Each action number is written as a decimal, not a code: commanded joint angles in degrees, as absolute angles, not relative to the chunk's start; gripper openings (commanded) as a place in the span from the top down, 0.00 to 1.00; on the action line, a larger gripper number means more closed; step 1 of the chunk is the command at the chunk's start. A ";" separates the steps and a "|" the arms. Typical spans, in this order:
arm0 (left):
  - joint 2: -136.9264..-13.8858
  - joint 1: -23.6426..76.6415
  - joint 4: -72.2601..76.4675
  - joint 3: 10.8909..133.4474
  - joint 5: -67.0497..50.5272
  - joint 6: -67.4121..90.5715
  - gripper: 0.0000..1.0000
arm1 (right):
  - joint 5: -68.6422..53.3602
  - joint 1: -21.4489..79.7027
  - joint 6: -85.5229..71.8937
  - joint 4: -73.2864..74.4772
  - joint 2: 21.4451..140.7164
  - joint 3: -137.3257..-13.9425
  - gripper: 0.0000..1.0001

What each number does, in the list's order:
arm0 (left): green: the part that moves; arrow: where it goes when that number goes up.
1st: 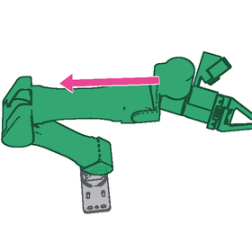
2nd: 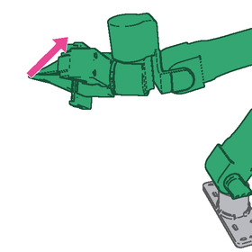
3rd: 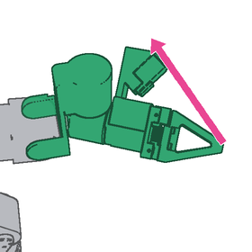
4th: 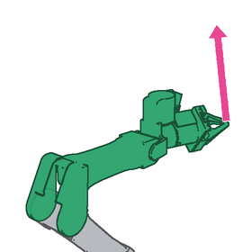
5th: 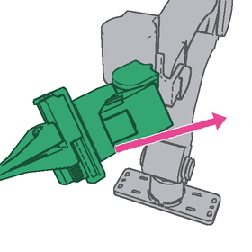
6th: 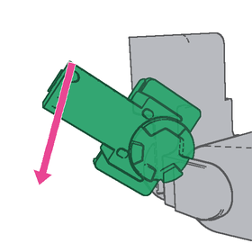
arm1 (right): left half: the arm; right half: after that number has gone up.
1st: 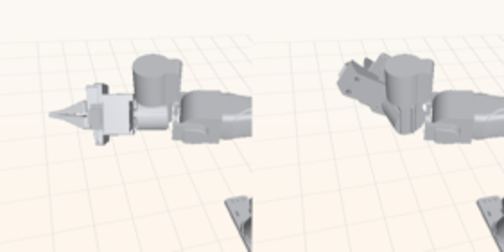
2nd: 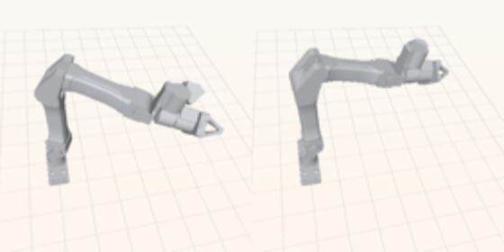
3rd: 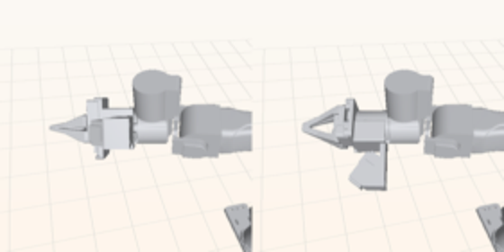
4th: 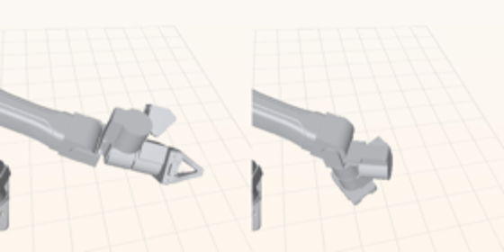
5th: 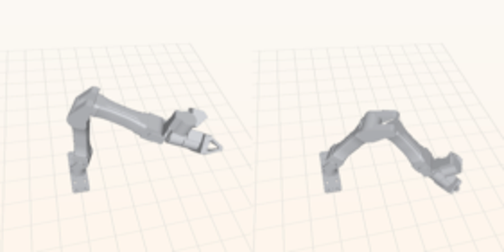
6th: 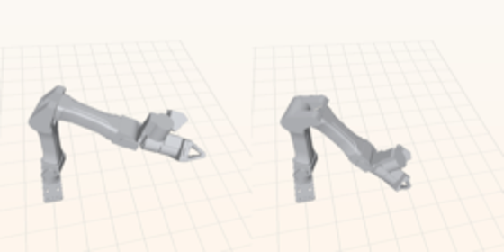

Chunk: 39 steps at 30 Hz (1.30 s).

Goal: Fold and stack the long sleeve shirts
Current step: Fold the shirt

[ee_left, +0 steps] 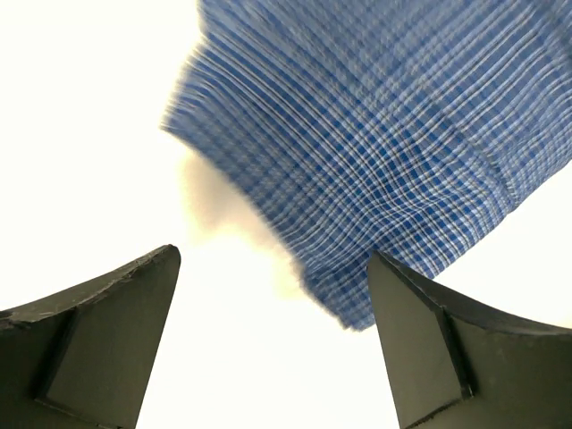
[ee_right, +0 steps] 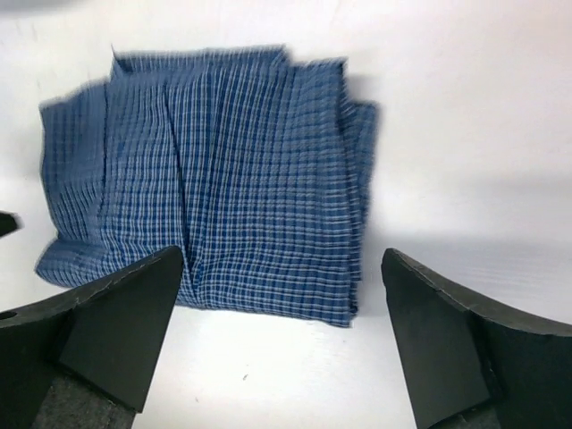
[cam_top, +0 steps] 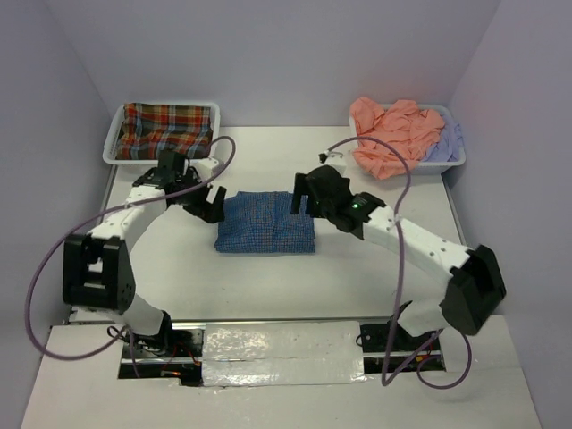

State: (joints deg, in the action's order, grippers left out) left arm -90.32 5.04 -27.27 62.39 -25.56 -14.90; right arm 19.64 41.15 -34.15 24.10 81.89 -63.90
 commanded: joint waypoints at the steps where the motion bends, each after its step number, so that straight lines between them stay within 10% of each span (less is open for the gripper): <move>1: -79.49 4.75 -30.84 67.49 -18.04 -19.42 0.01 | 27.60 41.22 -31.04 22.43 72.10 -61.45 0.00; 11: -57.57 4.48 -32.85 76.02 -4.68 -20.67 0.01 | 20.05 38.50 -20.48 10.03 60.91 -55.64 0.00; 20: -67.85 4.39 -54.14 80.52 -30.49 -13.11 0.01 | 12.92 37.88 -24.34 0.18 54.32 -46.06 0.00; 28: -67.85 4.48 -50.01 74.98 -16.79 -12.48 0.01 | 13.18 37.79 -26.01 -1.66 53.09 -41.14 0.00; 39: -79.51 3.78 -26.81 60.11 -34.36 14.24 0.01 | 8.27 37.79 -27.16 -3.07 58.61 -43.42 0.06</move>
